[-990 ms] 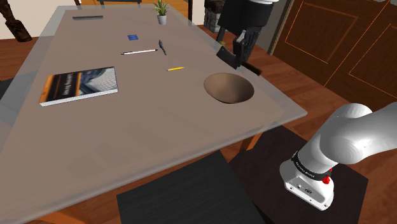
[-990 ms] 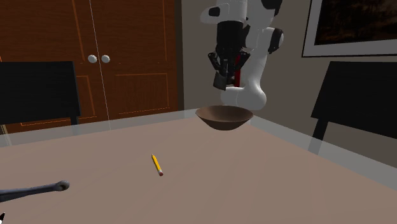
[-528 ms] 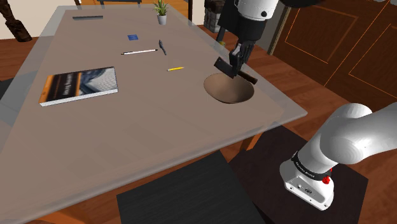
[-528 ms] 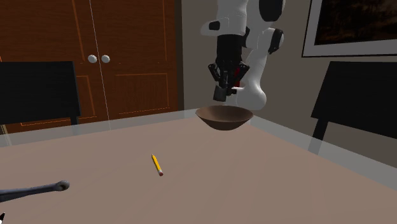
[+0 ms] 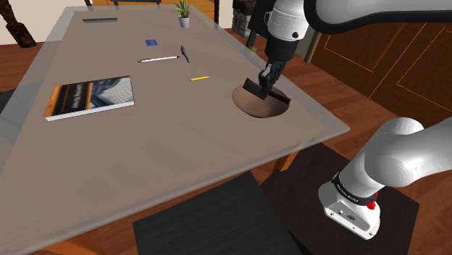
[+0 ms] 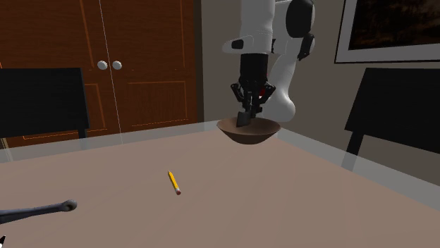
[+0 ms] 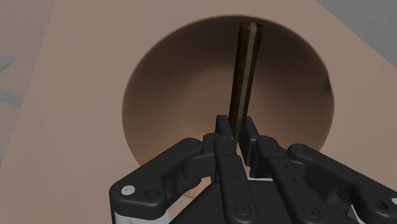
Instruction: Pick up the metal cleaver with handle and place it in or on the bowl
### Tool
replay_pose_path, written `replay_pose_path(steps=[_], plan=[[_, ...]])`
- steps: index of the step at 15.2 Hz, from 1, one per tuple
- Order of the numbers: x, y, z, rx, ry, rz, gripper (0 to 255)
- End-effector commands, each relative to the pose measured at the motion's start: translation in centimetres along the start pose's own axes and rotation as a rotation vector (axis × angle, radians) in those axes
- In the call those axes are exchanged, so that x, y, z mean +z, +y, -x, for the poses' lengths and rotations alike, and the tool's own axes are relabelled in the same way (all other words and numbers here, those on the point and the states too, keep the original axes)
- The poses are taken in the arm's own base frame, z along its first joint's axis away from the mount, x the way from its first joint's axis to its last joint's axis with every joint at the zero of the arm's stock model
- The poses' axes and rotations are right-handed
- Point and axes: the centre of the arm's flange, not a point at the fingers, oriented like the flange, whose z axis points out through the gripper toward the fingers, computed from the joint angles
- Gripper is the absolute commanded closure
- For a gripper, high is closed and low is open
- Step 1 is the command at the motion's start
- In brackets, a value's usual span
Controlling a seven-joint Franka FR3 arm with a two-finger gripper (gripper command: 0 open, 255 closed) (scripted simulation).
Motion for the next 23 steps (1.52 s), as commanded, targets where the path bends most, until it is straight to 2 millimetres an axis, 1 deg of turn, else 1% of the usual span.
replay_pose_path(steps=[1,6,7,12,15,16,23], plan=[[0.1,0.0,0.0,0.000,0.000,0.000,255],[0.1,0.0,0.0,0.000,0.000,0.000,255],[0.1,0.0,0.0,0.000,0.000,0.000,0],[0.1,0.0,0.0,0.000,0.000,0.000,0],[-3.9,0.0,0.0,0.000,0.000,0.000,0],[-4.9,0.0,0.0,0.000,0.000,0.000,0],[-4.9,0.0,0.0,0.000,0.000,0.000,0]])
